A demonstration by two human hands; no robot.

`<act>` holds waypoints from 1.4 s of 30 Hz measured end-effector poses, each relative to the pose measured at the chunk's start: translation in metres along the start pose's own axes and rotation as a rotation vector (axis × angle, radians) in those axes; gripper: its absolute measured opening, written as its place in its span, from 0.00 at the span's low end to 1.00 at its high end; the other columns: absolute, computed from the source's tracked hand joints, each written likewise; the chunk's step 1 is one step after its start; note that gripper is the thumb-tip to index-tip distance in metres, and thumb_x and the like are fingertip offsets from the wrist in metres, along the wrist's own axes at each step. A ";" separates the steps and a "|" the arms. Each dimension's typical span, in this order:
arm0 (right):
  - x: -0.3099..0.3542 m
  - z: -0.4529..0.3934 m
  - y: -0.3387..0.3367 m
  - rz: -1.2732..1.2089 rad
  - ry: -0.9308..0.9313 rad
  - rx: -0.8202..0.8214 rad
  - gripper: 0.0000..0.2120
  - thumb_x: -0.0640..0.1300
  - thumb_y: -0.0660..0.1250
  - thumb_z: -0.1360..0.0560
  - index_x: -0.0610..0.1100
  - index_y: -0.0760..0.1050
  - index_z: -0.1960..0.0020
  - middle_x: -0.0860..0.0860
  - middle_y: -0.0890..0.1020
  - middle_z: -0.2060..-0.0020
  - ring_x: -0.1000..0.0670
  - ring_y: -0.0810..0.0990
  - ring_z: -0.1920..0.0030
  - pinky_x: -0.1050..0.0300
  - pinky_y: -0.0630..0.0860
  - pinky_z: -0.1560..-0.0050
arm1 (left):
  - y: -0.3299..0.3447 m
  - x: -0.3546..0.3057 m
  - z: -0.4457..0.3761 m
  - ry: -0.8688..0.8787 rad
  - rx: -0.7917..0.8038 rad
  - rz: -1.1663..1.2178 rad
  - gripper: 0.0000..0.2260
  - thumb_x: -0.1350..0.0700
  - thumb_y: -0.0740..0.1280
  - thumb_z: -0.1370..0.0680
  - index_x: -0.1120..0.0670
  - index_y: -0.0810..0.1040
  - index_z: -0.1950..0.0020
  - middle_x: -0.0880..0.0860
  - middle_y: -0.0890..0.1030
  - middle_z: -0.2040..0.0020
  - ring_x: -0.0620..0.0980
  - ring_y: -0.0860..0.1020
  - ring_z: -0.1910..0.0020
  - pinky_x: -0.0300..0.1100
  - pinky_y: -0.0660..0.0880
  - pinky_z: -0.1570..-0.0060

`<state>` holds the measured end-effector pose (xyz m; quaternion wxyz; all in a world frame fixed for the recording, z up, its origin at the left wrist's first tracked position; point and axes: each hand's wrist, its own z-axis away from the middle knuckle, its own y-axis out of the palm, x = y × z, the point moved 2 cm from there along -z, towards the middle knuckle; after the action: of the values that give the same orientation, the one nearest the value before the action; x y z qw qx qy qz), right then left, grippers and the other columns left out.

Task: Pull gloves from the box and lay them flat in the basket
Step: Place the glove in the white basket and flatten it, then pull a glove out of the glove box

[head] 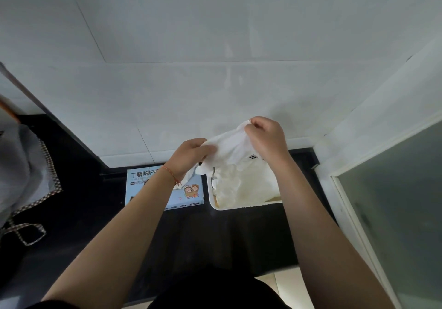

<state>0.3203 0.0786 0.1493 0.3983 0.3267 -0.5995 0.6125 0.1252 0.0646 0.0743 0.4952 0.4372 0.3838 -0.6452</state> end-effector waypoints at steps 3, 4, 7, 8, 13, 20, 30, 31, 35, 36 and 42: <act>-0.012 -0.002 -0.005 -0.011 0.112 0.048 0.09 0.39 0.59 0.27 0.38 0.64 0.65 0.47 0.64 0.73 0.49 0.62 0.71 0.59 0.58 0.71 | 0.001 -0.003 -0.003 -0.020 0.003 -0.031 0.14 0.52 0.69 0.28 0.53 0.68 0.69 0.49 0.64 0.69 0.48 0.63 0.69 0.41 0.64 0.63; -0.019 -0.003 -0.007 -0.021 0.169 0.076 0.09 0.39 0.58 0.27 0.39 0.65 0.65 0.47 0.66 0.75 0.49 0.63 0.73 0.60 0.59 0.72 | 0.001 -0.003 -0.006 -0.026 0.009 -0.061 0.15 0.52 0.69 0.26 0.51 0.68 0.70 0.47 0.64 0.70 0.46 0.63 0.70 0.39 0.63 0.66; -0.043 -0.004 -0.014 -0.063 0.345 0.161 0.07 0.39 0.59 0.28 0.39 0.74 0.61 0.49 0.72 0.75 0.50 0.69 0.74 0.62 0.65 0.71 | 0.005 0.000 -0.019 -0.041 0.018 -0.220 0.12 0.52 0.70 0.23 0.51 0.77 0.66 0.46 0.71 0.70 0.44 0.68 0.71 0.35 0.66 0.67; -0.055 -0.005 -0.015 -0.058 0.393 0.172 0.08 0.40 0.60 0.27 0.39 0.77 0.58 0.49 0.74 0.72 0.51 0.71 0.72 0.61 0.67 0.69 | 0.007 0.004 -0.024 -0.056 0.029 -0.298 0.10 0.51 0.70 0.23 0.53 0.80 0.63 0.46 0.73 0.69 0.44 0.70 0.70 0.35 0.68 0.66; -0.133 -0.010 -0.025 0.151 0.488 0.247 0.17 0.38 0.60 0.22 0.31 0.72 0.36 0.37 0.80 0.49 0.44 0.79 0.56 0.47 0.79 0.54 | 0.061 0.045 -0.063 -0.099 0.186 -0.728 0.15 0.51 0.68 0.22 0.55 0.72 0.66 0.49 0.70 0.67 0.47 0.68 0.66 0.40 0.66 0.63; -0.187 -0.025 -0.040 0.236 0.380 0.237 0.13 0.43 0.60 0.20 0.45 0.74 0.37 0.51 0.77 0.54 0.51 0.78 0.54 0.57 0.75 0.55 | 0.094 0.058 -0.098 -0.090 0.073 -1.068 0.14 0.36 0.63 0.25 0.45 0.72 0.63 0.43 0.77 0.62 0.47 0.77 0.57 0.44 0.75 0.52; -0.207 -0.038 -0.045 0.839 0.056 0.217 0.16 0.38 0.60 0.20 0.43 0.64 0.33 0.50 0.77 0.57 0.49 0.78 0.64 0.55 0.73 0.66 | 0.111 0.059 -0.101 -0.049 -0.119 -1.268 0.16 0.38 0.62 0.22 0.47 0.75 0.42 0.47 0.80 0.49 0.51 0.79 0.53 0.44 0.75 0.57; -0.206 -0.037 -0.043 0.856 0.032 0.206 0.18 0.38 0.61 0.20 0.43 0.64 0.32 0.48 0.77 0.54 0.50 0.78 0.63 0.56 0.74 0.66 | 0.113 0.059 -0.097 0.009 -0.167 -1.272 0.15 0.41 0.63 0.22 0.50 0.75 0.43 0.49 0.80 0.49 0.53 0.79 0.53 0.45 0.75 0.58; -0.198 -0.034 -0.037 0.876 -0.028 0.115 0.19 0.35 0.65 0.24 0.42 0.65 0.35 0.44 0.72 0.45 0.51 0.75 0.60 0.59 0.76 0.64 | 0.127 0.048 -0.080 0.310 -0.340 -1.284 0.11 0.53 0.70 0.26 0.55 0.75 0.49 0.53 0.75 0.55 0.56 0.77 0.63 0.43 0.68 0.71; -0.197 -0.035 -0.035 0.850 -0.025 0.114 0.17 0.35 0.65 0.23 0.42 0.66 0.37 0.45 0.72 0.45 0.50 0.76 0.60 0.57 0.77 0.63 | 0.131 0.043 -0.077 0.285 -0.293 -1.247 0.10 0.52 0.69 0.25 0.54 0.75 0.48 0.52 0.75 0.54 0.55 0.77 0.62 0.42 0.65 0.70; -0.203 -0.036 -0.007 0.729 0.023 0.482 0.04 0.42 0.62 0.20 0.45 0.71 0.46 0.50 0.78 0.57 0.50 0.78 0.59 0.54 0.76 0.57 | 0.135 0.043 -0.063 -0.249 0.278 -1.346 0.14 0.47 0.70 0.26 0.53 0.75 0.45 0.50 0.80 0.48 0.52 0.78 0.49 0.47 0.76 0.50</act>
<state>0.4246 0.0947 -0.0280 0.0747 0.1705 -0.5110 0.8392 0.2625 0.0810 0.0045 -0.0324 0.0865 0.4258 -0.9001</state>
